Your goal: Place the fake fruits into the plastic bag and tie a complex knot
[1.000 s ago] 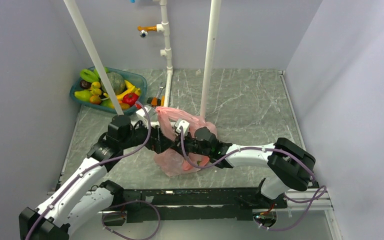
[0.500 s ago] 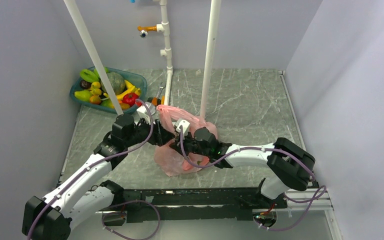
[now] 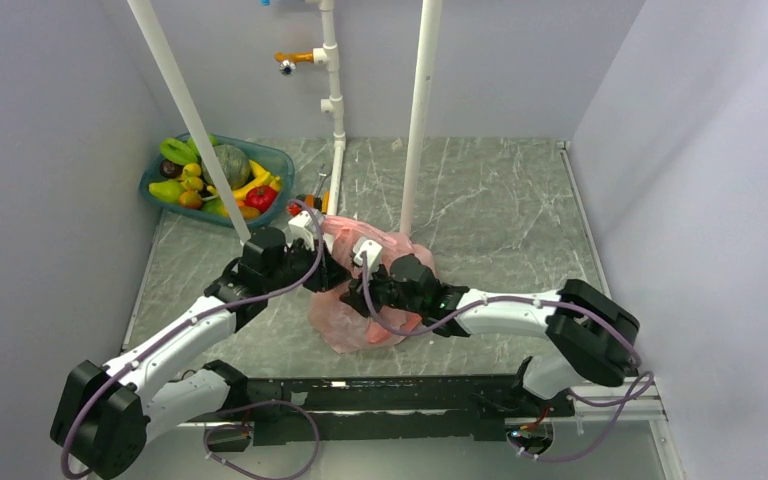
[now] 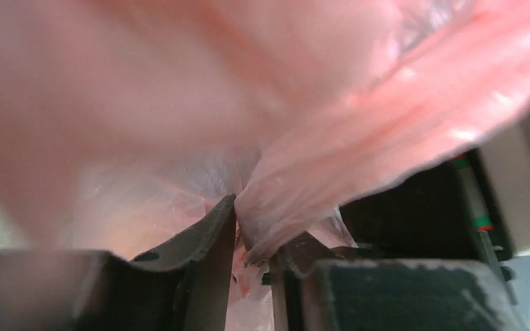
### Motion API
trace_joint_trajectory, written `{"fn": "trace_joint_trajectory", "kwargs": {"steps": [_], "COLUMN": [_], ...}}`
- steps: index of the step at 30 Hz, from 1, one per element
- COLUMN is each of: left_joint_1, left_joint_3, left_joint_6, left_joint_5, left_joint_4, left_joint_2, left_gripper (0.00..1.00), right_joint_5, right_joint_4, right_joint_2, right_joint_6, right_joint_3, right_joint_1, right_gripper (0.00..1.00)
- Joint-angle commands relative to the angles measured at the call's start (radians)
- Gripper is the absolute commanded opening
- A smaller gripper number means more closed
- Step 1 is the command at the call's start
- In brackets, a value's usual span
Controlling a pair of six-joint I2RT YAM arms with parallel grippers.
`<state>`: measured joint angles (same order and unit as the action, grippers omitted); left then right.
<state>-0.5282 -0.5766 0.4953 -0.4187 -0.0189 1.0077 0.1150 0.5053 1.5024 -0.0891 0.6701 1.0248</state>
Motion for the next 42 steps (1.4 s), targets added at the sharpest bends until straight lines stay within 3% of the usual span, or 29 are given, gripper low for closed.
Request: {"fn": "trace_joint_trajectory", "kwargs": {"steps": [1, 4, 8, 10, 12, 19, 25, 29, 31, 32, 36, 38, 42], "left_joint_1": [0.012, 0.031, 0.066, 0.071, 0.071, 0.072, 0.071, 0.072, 0.072, 0.074, 0.107, 0.119, 0.138], "left_joint_3": [-0.06, -0.082, -0.107, -0.12, -0.13, -0.156, -0.167, -0.172, -0.175, -0.173, -0.183, -0.212, -0.291], "left_joint_6": [-0.102, -0.203, -0.291, -0.361, -0.411, -0.554, -0.644, -0.69, -0.71, -0.717, -0.742, -0.771, -0.838], "left_joint_5": [-0.089, -0.129, -0.213, -0.255, -0.284, -0.345, -0.376, -0.385, -0.376, -0.369, -0.351, -0.349, -0.392], "left_joint_4": [0.014, 0.096, 0.13, 0.138, 0.15, 0.182, 0.208, 0.217, 0.231, 0.233, 0.22, 0.218, 0.203], "left_joint_2": [-0.041, -0.068, -0.072, -0.067, -0.061, -0.029, -0.007, 0.009, 0.009, 0.008, 0.029, 0.059, 0.137], "left_gripper": [0.19, 0.0, 0.0, 0.0, 0.0, 0.0, 0.0, 0.0, 0.0, 0.0, 0.0, 0.0, 0.0], "right_joint_5": [0.038, 0.113, 0.264, 0.4, 0.505, 0.61, 0.776, 0.777, 0.766, 0.77, 0.817, 0.781, 0.624], "right_joint_4": [-0.08, -0.222, -0.538, -0.684, -0.772, -0.93, -1.035, -1.02, -0.996, -0.993, -0.985, -0.912, -0.745], "right_joint_2": [-0.147, -0.259, -0.359, -0.398, -0.419, -0.352, -0.178, -0.099, -0.08, -0.075, -0.116, -0.174, -0.286], "right_joint_6": [0.049, 0.108, 0.232, 0.286, 0.304, 0.392, 0.58, 0.636, 0.65, 0.654, 0.605, 0.515, 0.297], "right_joint_3": [0.045, 0.064, 0.174, 0.244, 0.314, 0.464, 0.534, 0.512, 0.486, 0.472, 0.403, 0.337, 0.218], "right_joint_1": [-0.007, -0.037, -0.096, -0.182, -0.283, -0.489, -0.528, -0.528, -0.529, -0.527, -0.512, -0.474, -0.372], "right_gripper": [0.49, 0.69, 0.87, 0.92, 0.94, 0.95, 0.94, 0.93, 0.86, 0.76, 0.19, 0.0, 0.0]}}
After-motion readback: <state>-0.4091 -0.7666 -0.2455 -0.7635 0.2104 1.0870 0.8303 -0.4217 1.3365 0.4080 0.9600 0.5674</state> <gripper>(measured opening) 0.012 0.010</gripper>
